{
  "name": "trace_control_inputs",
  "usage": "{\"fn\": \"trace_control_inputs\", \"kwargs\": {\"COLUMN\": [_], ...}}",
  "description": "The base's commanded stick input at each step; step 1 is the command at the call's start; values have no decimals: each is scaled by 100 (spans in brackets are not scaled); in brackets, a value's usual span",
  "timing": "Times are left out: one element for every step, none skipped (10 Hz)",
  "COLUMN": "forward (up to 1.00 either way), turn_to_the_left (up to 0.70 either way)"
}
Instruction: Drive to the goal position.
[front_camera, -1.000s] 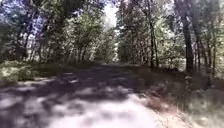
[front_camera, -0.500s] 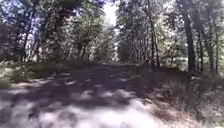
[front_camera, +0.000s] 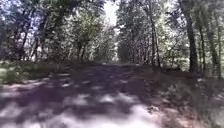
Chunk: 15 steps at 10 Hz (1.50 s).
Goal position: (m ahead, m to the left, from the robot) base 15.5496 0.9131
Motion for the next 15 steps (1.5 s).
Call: {"fn": "trace_control_inputs", "kwargs": {"forward": [45, 45, 45, 45, 45, 45, 45, 45, 45, 45, 45, 45, 45, 45, 45], "turn_to_the_left": [0, 0, 0, 0, 0, 0, 0, 0, 0, 0, 0, -27, -22, 0, 0]}}
